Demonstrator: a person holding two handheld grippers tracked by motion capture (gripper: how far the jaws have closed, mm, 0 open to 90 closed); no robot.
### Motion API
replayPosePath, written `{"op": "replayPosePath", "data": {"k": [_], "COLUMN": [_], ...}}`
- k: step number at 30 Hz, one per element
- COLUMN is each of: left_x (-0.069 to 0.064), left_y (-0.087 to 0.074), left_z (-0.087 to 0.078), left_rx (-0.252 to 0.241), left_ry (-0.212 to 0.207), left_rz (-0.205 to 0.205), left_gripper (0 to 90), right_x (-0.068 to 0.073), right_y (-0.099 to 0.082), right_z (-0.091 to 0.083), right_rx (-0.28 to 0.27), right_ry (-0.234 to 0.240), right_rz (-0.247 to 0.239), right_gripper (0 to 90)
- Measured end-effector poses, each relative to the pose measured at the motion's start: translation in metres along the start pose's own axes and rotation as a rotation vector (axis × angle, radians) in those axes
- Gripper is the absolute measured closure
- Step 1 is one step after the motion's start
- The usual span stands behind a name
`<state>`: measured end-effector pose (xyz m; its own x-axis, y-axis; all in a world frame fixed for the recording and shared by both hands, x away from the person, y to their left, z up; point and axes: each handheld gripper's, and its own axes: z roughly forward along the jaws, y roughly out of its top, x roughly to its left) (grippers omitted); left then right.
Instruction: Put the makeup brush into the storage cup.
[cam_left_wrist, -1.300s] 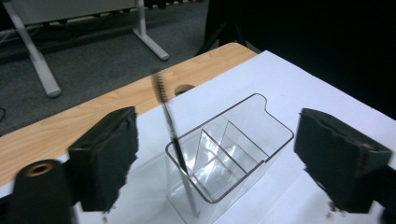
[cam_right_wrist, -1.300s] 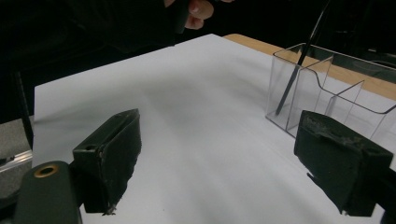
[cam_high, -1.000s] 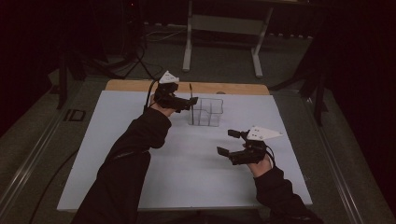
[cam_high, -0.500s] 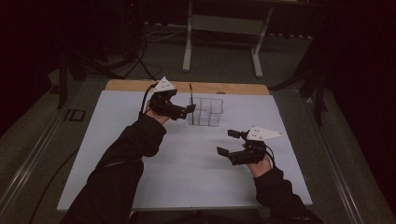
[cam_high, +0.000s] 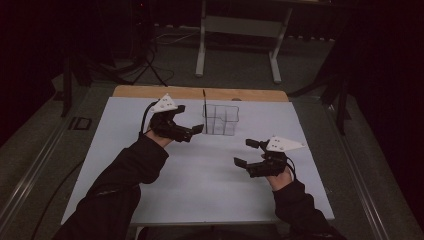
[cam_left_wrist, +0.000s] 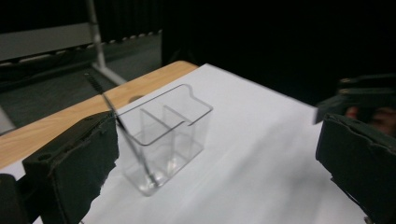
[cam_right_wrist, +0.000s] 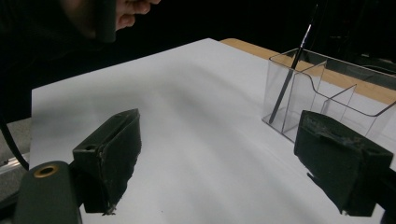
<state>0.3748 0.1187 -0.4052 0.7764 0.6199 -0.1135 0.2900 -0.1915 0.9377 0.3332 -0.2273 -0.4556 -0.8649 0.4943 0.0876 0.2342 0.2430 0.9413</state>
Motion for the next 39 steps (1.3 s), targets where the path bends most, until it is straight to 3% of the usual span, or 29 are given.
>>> {"op": "replayPosePath", "data": {"k": [6, 20, 32, 39], "left_x": [-0.009, -0.026, -0.041, -0.045], "left_y": [-0.010, -0.040, -0.063, -0.079], "left_z": [-0.009, -0.019, -0.028, -0.031], "left_rx": [-0.012, 0.014, 0.027, 0.016], "left_ry": [-0.012, -0.035, -0.043, -0.042], "left_rz": [-0.004, 0.024, 0.017, -0.021], "left_gripper": [0.2, 0.2, 0.2, 0.2], "right_x": [0.000, 0.000, 0.000, 0.001], "right_y": [-0.001, -0.003, -0.003, -0.003], "right_z": [-0.001, -0.002, -0.003, -0.001], "right_rx": [0.003, 0.000, 0.006, 0.012], "right_ry": [-0.004, -0.007, -0.009, -0.005], "right_rz": [-0.001, 0.001, -0.002, -0.002], "right_gripper": [14.6, 14.6, 14.6, 14.5]}}
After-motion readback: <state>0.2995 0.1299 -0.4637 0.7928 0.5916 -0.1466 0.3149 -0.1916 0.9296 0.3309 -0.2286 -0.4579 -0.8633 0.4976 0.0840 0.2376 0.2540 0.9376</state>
